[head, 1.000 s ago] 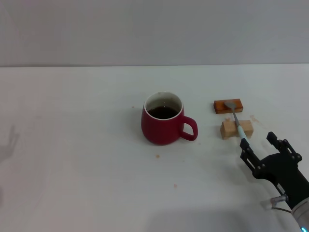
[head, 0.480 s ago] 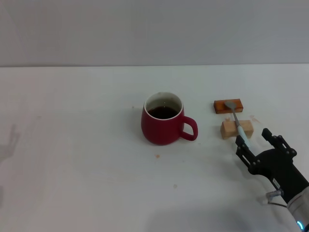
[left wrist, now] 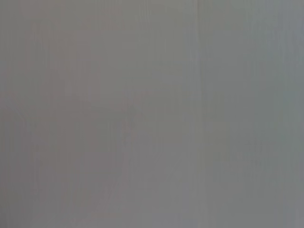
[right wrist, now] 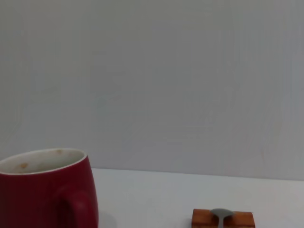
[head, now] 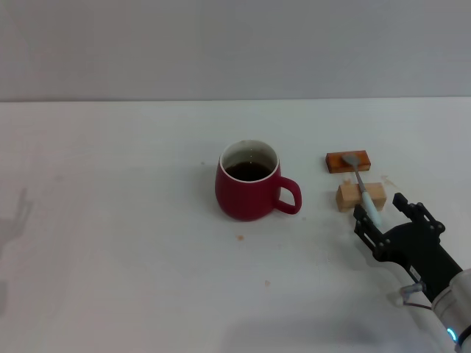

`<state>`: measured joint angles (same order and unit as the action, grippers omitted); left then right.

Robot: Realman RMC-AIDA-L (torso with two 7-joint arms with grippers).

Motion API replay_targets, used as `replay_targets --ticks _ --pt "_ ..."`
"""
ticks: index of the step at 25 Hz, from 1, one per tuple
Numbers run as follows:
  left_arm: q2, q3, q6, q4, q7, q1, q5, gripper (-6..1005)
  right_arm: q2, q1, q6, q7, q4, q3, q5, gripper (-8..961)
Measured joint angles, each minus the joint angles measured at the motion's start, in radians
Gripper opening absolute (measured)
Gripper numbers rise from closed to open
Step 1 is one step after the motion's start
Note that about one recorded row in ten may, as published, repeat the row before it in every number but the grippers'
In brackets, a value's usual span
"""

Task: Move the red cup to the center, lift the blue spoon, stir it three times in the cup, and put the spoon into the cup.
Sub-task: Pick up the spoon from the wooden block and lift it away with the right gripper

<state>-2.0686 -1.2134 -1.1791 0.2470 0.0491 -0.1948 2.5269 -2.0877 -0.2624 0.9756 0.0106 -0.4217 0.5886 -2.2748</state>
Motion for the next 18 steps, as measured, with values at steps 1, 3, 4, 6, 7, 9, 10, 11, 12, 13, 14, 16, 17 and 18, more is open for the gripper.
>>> replay_targets --ticks 1,3,4,6,7,9,10,11,12,13,14,16,17,18 --pt "0.000 0.000 0.000 0.000 0.000 0.000 0.000 846 0.000 -0.001 -0.001 0.000 0.000 -0.001 0.000 716" --pt "-0.001 0.000 0.000 0.000 0.000 0.000 0.000 847 0.000 -0.002 -0.005 0.000 0.000 -0.002 0.000 716" --pt "-0.001 0.000 0.000 0.000 0.000 0.000 0.000 847 0.000 -0.002 -0.007 0.000 0.000 -0.003 0.000 716" --pt "-0.001 0.000 0.000 0.000 0.000 0.000 0.000 847 0.000 -0.002 -0.010 0.000 0.000 -0.005 0.000 716" --pt "-0.001 0.000 0.000 0.000 0.000 0.000 0.000 847 0.000 -0.002 -0.011 0.000 0.000 -0.006 0.000 716" --pt "-0.001 0.000 0.000 0.000 0.000 0.000 0.000 847 -0.001 -0.001 -0.012 0.000 0.000 -0.008 0.000 716" --pt "-0.001 0.000 0.001 0.000 -0.001 0.000 0.000 847 -0.001 -0.001 -0.012 0.000 0.000 -0.008 0.000 716" --pt "-0.001 0.000 0.001 0.000 -0.001 0.000 0.000 847 -0.001 -0.001 -0.012 0.000 0.000 -0.009 0.000 715" --pt "-0.001 0.000 0.001 0.000 -0.001 0.000 0.000 847 -0.001 -0.001 -0.012 0.000 0.000 -0.009 0.000 715" --pt "-0.001 0.000 0.001 0.000 -0.001 0.000 0.000 847 -0.001 -0.001 -0.012 0.000 0.000 -0.009 0.000 715" --pt "-0.001 0.000 0.000 0.000 -0.001 0.000 -0.001 847 -0.001 -0.001 -0.012 0.000 0.000 -0.009 0.000 715" --pt "0.000 0.000 0.000 0.000 -0.001 0.000 0.000 846 -0.002 -0.001 -0.012 0.000 -0.002 -0.009 0.000 715" --pt "0.000 0.000 0.000 0.000 -0.001 0.000 0.000 846 -0.002 -0.001 -0.012 0.000 -0.003 -0.009 0.000 715" --pt "0.000 0.000 0.000 0.000 -0.001 0.000 -0.001 846 -0.002 -0.001 -0.012 0.000 -0.003 -0.009 0.000 715"
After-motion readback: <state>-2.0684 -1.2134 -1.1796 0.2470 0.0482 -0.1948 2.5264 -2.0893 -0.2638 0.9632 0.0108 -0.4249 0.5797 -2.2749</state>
